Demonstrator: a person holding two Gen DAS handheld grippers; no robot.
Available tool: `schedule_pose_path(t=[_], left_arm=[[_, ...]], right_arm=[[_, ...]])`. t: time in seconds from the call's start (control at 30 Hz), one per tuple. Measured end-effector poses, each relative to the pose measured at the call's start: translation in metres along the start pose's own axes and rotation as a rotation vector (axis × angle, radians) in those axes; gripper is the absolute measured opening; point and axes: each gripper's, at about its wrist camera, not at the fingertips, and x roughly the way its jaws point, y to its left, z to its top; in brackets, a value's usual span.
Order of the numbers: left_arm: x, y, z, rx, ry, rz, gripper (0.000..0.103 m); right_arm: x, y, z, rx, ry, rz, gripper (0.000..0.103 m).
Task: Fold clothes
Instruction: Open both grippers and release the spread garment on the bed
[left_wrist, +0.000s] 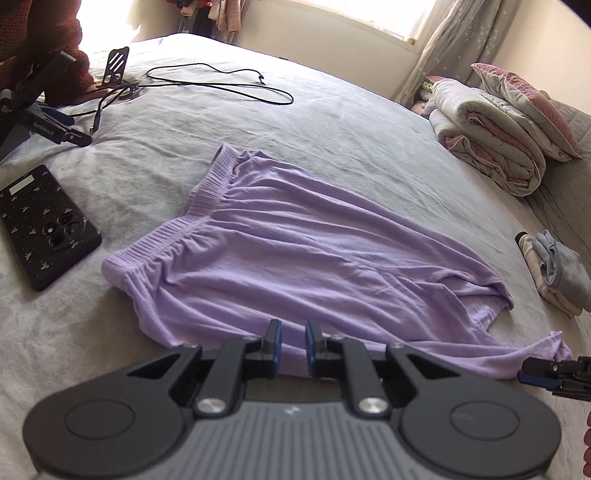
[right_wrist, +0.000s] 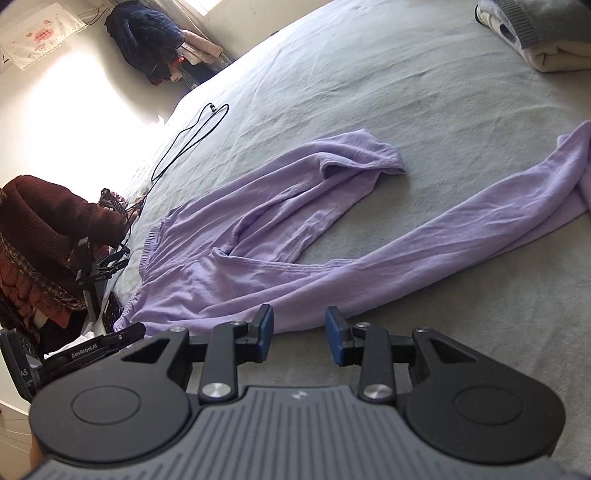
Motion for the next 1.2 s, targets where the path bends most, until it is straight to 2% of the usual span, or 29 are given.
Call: schedule_pose_path(t=[0.07, 0.2, 0.3, 0.47, 0.53, 0.6, 0.63, 0.67, 0.7, 0.77, 1.03, 1.07, 1.13, 1.2], left_arm=[[-0.003, 0.009, 0.0, -0.018, -0.001, 0.01, 0.013], [-0.009, 0.028, 0.001, -0.053, -0.008, 0.029, 0.013], [-0.015, 0.041, 0.002, -0.077, -0.021, 0.047, 0.013], [-0.023, 0.063, 0.004, -0.156, -0.043, 0.067, 0.014], [-0.023, 0.067, 0.005, -0.171, -0.045, 0.073, 0.018], [-0.022, 0.07, 0.005, -0.184, -0.047, 0.079, 0.031], [-0.022, 0.071, 0.006, -0.191, -0.048, 0.083, 0.032], [-0.022, 0.073, 0.006, -0.197, -0.049, 0.086, 0.032], [-0.021, 0.075, 0.006, -0.204, -0.05, 0.089, 0.034], [-0.021, 0.078, 0.007, -0.217, -0.052, 0.095, 0.036], [-0.017, 0.083, 0.008, -0.243, -0.065, 0.11, 0.036], [-0.016, 0.081, 0.008, -0.241, -0.068, 0.112, 0.036], [-0.013, 0.079, 0.008, -0.241, -0.067, 0.117, 0.035], [-0.011, 0.076, 0.008, -0.238, -0.073, 0.122, 0.034]], right_arm=[[0.007, 0.0, 0.001, 0.019, 0.007, 0.003, 0.035], [0.01, -0.004, 0.001, 0.041, -0.017, 0.011, 0.016], [0.009, -0.005, 0.002, 0.05, -0.056, 0.022, 0.006], [0.002, 0.001, 0.006, 0.016, -0.146, 0.04, 0.004], [0.0, 0.005, 0.007, -0.026, -0.154, 0.036, 0.013], [0.0, 0.012, 0.005, -0.088, -0.154, 0.028, 0.015], [0.0, 0.016, 0.003, -0.123, -0.152, 0.023, 0.015], [0.0, 0.02, 0.002, -0.158, -0.15, 0.018, 0.02], [0.001, 0.024, 0.0, -0.197, -0.15, 0.01, 0.037], [0.004, 0.033, -0.006, -0.282, -0.154, -0.014, 0.053], [0.027, 0.065, -0.039, -0.705, -0.097, -0.146, 0.053], [0.031, 0.067, -0.044, -0.766, -0.092, -0.172, 0.05], [0.037, 0.07, -0.053, -0.871, -0.088, -0.22, 0.033], [0.043, 0.071, -0.058, -0.931, -0.089, -0.254, 0.004]])
